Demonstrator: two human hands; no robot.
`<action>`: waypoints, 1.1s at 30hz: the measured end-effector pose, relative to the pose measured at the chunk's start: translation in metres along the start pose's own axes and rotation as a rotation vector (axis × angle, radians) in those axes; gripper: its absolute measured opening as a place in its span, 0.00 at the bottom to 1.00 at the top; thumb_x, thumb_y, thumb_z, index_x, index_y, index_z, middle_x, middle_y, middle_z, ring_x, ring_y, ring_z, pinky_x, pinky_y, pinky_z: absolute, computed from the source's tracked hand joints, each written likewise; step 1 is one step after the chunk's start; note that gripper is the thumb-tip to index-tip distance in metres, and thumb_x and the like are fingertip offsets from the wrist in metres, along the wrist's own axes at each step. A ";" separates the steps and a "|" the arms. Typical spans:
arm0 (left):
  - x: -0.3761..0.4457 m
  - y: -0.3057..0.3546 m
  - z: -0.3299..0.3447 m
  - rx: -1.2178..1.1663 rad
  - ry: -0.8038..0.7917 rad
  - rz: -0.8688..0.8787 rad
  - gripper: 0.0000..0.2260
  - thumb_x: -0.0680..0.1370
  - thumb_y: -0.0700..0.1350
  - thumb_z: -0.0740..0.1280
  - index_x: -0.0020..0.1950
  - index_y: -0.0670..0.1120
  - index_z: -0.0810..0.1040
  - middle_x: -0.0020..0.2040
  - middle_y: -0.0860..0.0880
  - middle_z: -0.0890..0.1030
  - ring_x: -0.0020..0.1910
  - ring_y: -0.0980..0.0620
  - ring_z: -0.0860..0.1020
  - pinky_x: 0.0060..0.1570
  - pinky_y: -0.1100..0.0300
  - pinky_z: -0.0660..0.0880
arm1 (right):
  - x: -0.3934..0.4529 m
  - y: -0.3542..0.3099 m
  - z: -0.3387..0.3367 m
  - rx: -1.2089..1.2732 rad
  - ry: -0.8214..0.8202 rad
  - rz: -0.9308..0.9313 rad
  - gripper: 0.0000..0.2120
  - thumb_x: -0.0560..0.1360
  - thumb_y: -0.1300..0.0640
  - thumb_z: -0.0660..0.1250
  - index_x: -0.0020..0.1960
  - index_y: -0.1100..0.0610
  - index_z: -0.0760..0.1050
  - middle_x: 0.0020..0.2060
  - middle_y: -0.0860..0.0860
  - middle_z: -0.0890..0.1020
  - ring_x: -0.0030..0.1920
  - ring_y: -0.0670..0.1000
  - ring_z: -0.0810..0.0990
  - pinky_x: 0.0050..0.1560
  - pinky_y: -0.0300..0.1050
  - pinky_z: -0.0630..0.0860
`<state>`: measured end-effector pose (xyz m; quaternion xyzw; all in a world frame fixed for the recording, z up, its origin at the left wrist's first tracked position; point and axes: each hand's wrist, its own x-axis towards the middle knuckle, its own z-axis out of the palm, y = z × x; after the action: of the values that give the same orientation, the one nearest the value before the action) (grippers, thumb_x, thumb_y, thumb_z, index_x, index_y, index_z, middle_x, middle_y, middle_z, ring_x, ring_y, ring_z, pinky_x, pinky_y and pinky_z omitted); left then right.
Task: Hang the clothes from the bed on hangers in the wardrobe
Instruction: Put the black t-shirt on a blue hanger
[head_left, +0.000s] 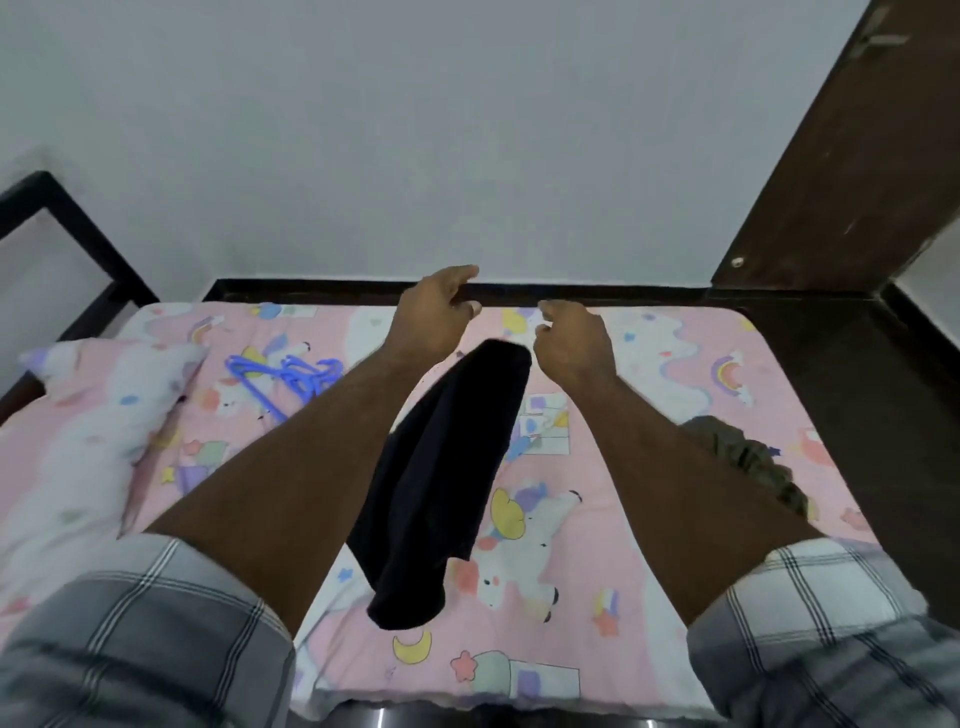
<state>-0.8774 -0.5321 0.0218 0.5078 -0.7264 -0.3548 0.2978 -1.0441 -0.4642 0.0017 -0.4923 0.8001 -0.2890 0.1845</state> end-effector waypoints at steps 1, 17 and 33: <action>0.003 -0.013 0.002 0.019 -0.012 -0.026 0.21 0.78 0.42 0.70 0.71 0.50 0.76 0.68 0.52 0.79 0.67 0.56 0.75 0.65 0.66 0.67 | 0.005 0.009 0.012 -0.031 -0.033 0.016 0.22 0.79 0.57 0.62 0.73 0.52 0.71 0.69 0.51 0.76 0.70 0.55 0.73 0.69 0.47 0.70; -0.117 -0.272 0.074 0.283 -0.306 -0.638 0.14 0.79 0.43 0.69 0.64 0.45 0.80 0.63 0.46 0.81 0.64 0.44 0.77 0.60 0.58 0.70 | -0.068 0.117 0.225 -0.120 -0.543 0.319 0.11 0.75 0.55 0.67 0.56 0.53 0.82 0.53 0.53 0.84 0.55 0.58 0.82 0.57 0.48 0.78; -0.221 -0.407 0.116 0.140 -0.301 -1.023 0.14 0.75 0.48 0.73 0.57 0.44 0.75 0.52 0.48 0.79 0.56 0.44 0.77 0.54 0.56 0.72 | -0.188 0.161 0.387 -0.287 -0.800 0.178 0.15 0.76 0.53 0.68 0.62 0.49 0.81 0.58 0.50 0.83 0.61 0.55 0.76 0.61 0.49 0.75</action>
<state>-0.6869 -0.3920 -0.3936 0.7589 -0.4427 -0.4744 -0.0552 -0.8450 -0.3483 -0.3957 -0.5153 0.7368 0.0556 0.4341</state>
